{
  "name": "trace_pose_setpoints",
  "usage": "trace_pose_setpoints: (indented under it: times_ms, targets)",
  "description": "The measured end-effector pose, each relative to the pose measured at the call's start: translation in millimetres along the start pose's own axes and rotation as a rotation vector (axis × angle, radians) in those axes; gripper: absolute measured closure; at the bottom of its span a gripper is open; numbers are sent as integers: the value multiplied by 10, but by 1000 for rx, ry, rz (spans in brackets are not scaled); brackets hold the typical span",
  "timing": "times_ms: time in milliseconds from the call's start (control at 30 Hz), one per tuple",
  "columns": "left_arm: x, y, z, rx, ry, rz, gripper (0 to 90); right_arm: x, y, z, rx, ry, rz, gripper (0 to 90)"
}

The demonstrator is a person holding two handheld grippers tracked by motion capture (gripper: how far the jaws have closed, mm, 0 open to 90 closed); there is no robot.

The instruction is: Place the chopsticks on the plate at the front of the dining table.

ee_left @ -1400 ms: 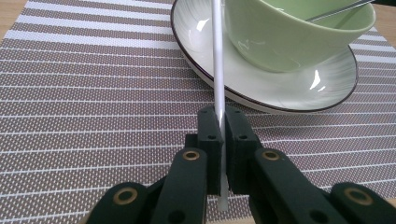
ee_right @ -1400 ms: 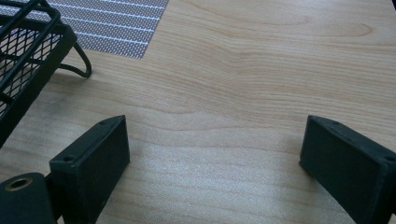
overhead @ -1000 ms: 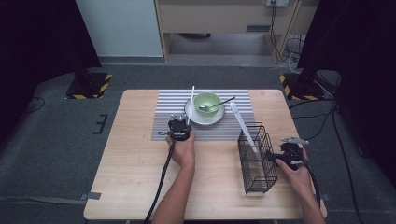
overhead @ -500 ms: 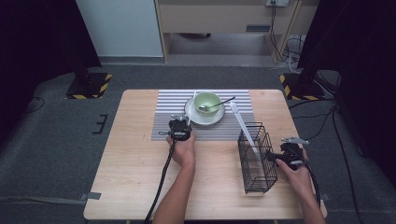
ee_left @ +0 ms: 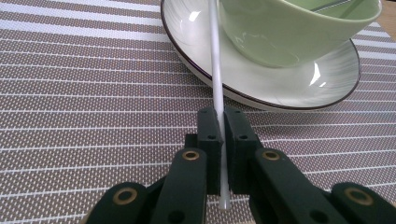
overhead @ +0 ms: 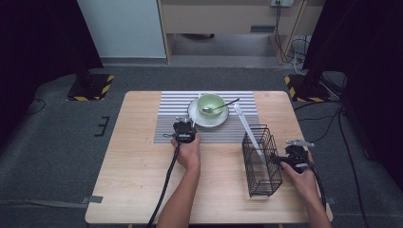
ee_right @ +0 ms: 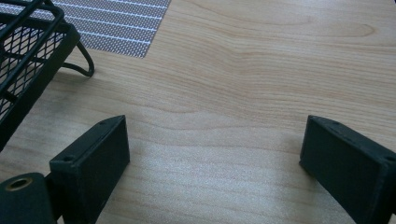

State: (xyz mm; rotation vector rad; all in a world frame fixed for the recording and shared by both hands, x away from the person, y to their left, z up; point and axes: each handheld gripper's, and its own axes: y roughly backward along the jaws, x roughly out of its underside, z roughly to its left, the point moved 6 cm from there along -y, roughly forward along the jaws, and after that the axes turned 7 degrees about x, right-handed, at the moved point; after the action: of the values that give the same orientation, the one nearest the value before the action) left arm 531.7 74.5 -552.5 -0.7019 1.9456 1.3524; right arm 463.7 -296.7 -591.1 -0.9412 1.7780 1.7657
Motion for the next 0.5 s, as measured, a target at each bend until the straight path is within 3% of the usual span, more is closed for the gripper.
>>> trace_pose_setpoints:
  times_ms: [500]
  targets:
    - [34,-27,-28,-13,-14,15,857,1,2,1,-1,0,1,82]
